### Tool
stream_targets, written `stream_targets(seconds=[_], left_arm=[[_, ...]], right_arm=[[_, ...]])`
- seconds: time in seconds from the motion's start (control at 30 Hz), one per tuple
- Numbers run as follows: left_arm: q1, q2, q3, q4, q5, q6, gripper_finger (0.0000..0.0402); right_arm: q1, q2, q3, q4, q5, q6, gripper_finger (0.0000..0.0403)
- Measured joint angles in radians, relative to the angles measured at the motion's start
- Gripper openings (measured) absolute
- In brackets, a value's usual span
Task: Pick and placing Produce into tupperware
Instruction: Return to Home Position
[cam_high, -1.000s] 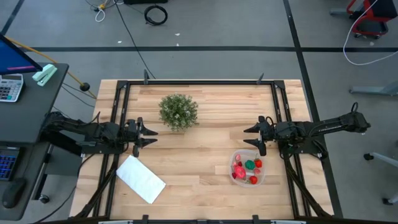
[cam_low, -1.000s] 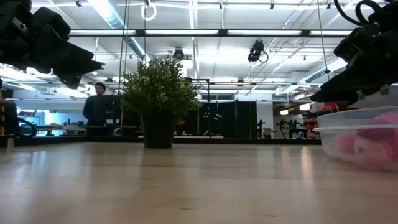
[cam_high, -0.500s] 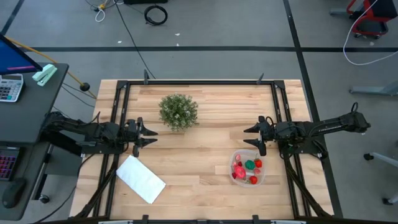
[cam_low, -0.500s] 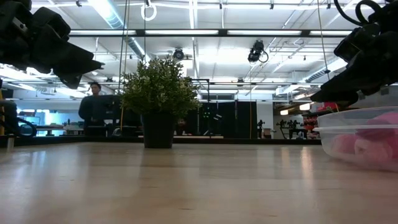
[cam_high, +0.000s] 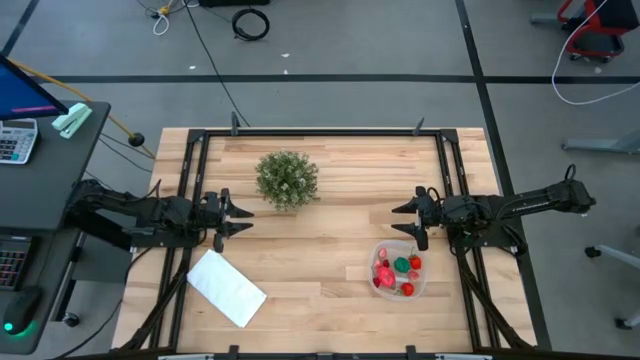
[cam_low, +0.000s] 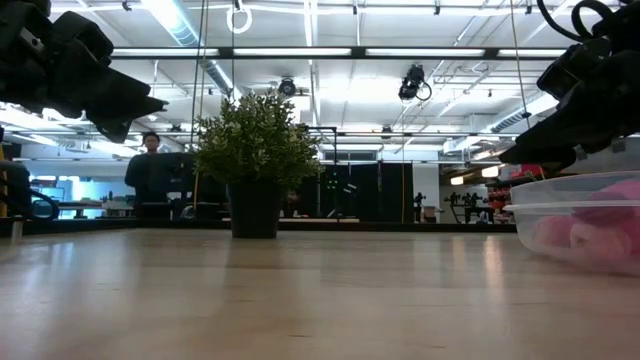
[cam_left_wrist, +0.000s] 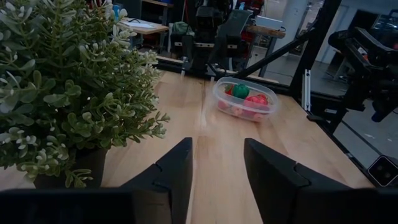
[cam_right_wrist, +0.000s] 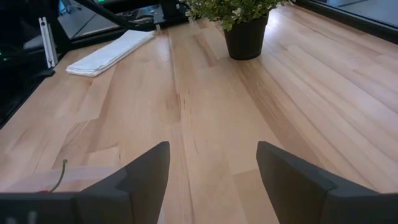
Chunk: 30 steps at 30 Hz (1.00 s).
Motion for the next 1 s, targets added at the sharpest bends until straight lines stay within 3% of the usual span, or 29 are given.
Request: stream_targets(seconds=[1.0], left_arm=[[0.0,0.001,0.0,0.001,0.0,0.001,0.0143]], right_arm=[[0.0,0.0,0.0,0.0,0.0,0.0,0.025]])
